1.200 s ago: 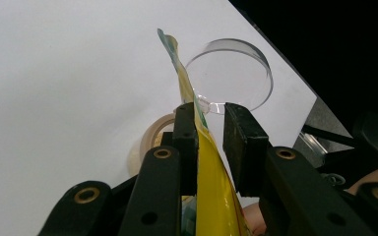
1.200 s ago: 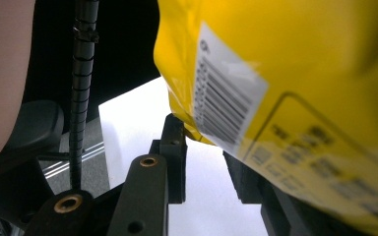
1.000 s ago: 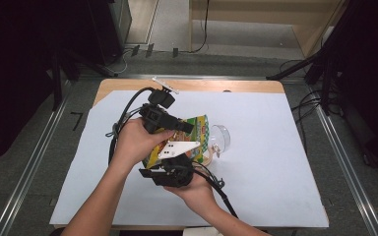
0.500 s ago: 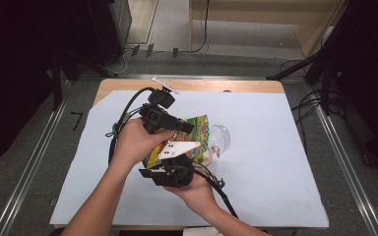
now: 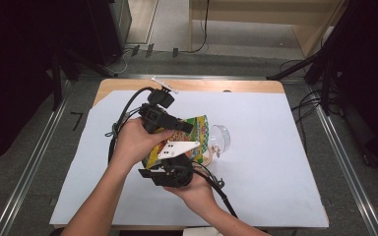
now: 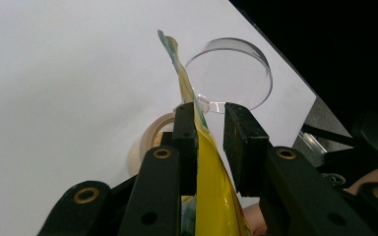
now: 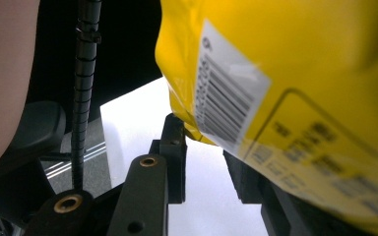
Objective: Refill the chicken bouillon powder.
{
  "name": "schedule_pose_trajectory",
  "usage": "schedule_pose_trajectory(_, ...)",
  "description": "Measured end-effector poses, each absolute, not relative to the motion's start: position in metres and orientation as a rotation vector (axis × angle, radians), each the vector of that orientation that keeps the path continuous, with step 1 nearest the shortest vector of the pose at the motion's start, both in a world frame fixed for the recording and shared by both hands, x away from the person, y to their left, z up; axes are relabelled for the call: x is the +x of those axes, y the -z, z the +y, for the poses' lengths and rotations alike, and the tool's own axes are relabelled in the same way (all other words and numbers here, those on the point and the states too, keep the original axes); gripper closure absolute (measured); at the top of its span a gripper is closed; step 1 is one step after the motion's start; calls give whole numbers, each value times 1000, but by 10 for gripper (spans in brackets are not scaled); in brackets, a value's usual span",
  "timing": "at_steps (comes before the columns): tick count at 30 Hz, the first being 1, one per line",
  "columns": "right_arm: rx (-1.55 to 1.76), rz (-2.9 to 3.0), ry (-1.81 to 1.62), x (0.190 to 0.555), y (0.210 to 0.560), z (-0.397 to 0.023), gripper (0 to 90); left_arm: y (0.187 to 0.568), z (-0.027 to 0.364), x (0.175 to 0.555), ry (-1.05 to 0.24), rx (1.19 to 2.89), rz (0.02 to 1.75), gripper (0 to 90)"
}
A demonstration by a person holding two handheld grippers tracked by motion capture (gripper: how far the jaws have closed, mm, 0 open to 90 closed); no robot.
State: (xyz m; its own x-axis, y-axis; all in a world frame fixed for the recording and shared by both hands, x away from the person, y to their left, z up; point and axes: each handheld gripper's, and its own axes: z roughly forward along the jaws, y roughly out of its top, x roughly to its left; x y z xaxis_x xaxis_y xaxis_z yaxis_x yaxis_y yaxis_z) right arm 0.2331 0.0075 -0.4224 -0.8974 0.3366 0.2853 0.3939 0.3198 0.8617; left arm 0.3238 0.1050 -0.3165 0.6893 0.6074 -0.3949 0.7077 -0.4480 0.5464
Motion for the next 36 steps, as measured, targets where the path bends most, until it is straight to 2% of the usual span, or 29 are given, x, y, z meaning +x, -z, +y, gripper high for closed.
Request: schedule_pose_trajectory(36,-699,-2510,1656,232,419,7,720,317,106,326,187,2187,1009,759)
